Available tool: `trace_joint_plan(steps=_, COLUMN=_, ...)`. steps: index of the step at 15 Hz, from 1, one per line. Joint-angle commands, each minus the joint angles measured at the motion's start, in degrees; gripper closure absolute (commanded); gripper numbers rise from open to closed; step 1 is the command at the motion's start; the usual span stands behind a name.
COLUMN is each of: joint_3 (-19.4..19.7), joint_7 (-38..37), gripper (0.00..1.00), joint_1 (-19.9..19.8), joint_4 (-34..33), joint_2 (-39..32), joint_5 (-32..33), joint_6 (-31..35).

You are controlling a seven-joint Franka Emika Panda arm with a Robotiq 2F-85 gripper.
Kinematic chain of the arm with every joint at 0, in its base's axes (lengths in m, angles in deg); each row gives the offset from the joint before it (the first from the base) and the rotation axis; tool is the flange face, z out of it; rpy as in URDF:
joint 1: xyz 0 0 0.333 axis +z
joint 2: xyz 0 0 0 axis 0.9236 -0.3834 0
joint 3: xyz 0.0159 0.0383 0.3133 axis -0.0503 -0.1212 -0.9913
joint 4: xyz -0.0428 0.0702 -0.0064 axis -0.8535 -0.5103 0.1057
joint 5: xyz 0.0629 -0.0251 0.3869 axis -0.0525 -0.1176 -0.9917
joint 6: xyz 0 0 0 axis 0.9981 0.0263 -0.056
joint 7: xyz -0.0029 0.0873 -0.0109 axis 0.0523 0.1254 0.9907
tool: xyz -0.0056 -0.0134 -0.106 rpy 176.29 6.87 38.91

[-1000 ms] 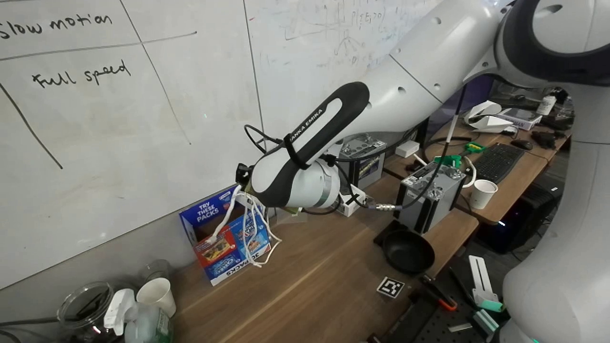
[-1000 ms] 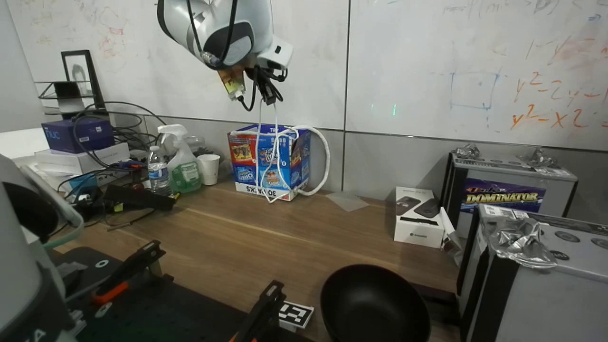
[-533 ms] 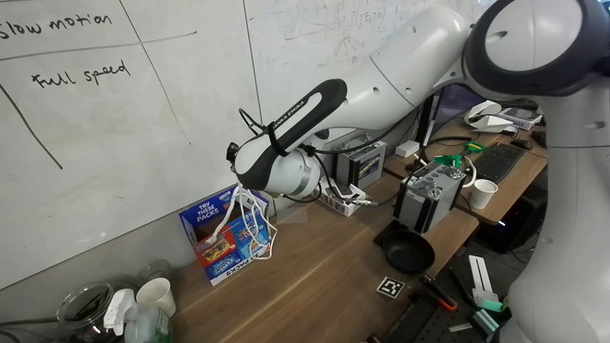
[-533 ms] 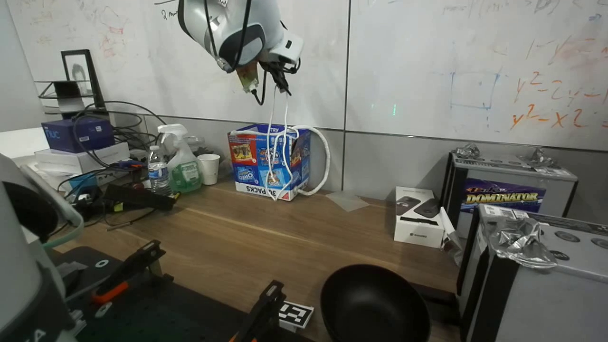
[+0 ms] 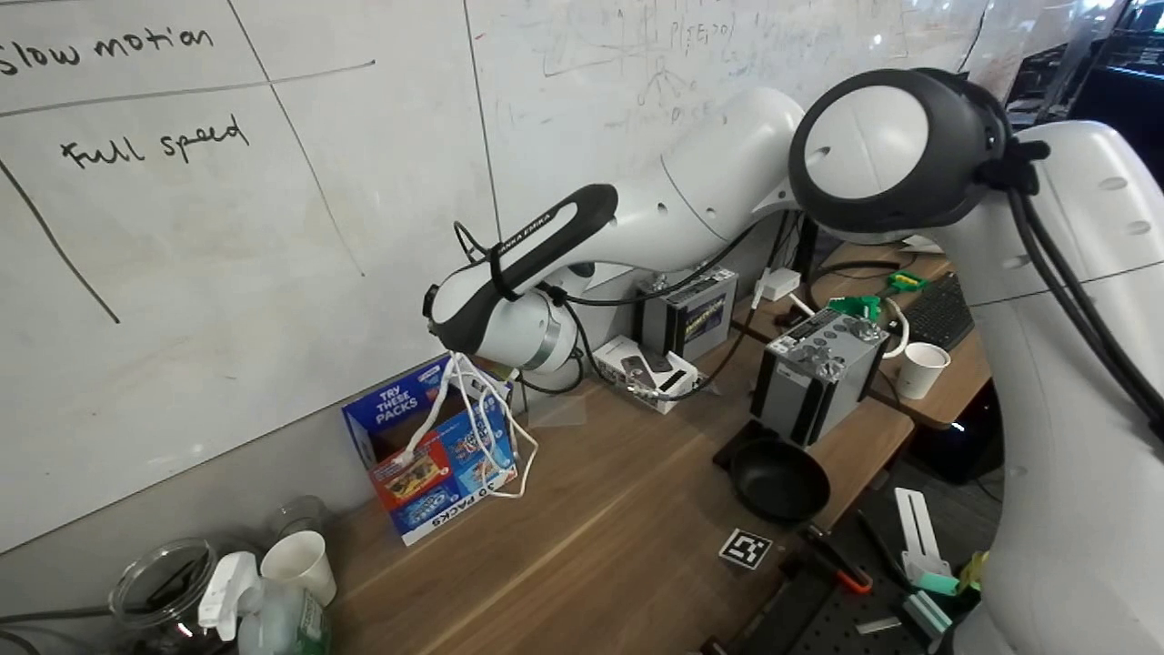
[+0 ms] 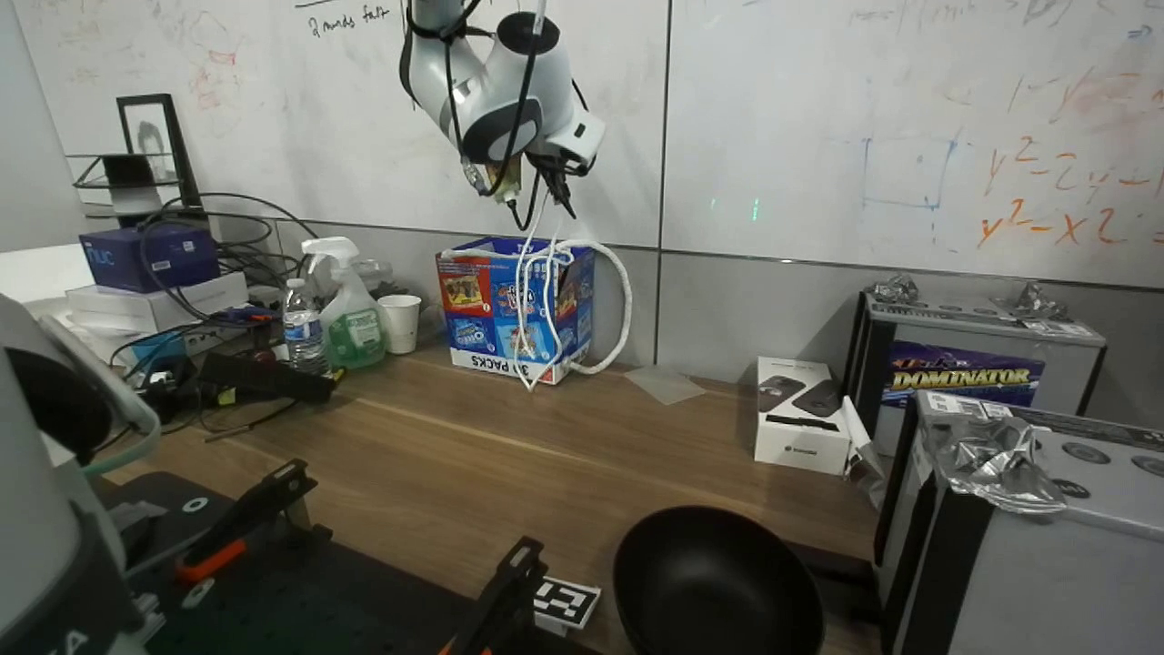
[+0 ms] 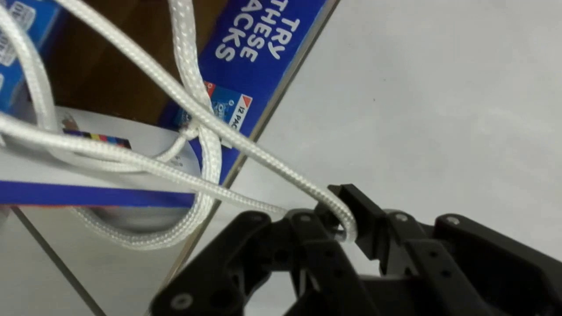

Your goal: Put the strings in the blue box

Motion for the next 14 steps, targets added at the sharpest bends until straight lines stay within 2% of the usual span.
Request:
trace_joint_plan(steps=1, joint_3=1.6, joint_7=0.7, gripper=0.96, joint_1=2.8, joint_4=-6.7, joint_2=-5.3, joint_5=1.1, joint_6=-5.2)
trace_joint_plan(steps=5, joint_3=3.7, joint_7=0.7, gripper=0.96, joint_1=5.3, joint_4=-10.9, joint_2=-9.2, joint_5=1.2, joint_6=-12.5)
trace_joint_plan(steps=7, joint_3=6.0, joint_7=0.6, gripper=0.96, joint_1=7.6, joint_4=-13.3, joint_2=-11.2, joint_5=0.9, joint_6=-15.7)
trace_joint_plan(steps=14, joint_3=17.8, joint_7=-0.1, gripper=0.96, joint_1=18.4, joint_4=-22.8, joint_2=-18.0, joint_5=0.2, joint_6=-24.3)
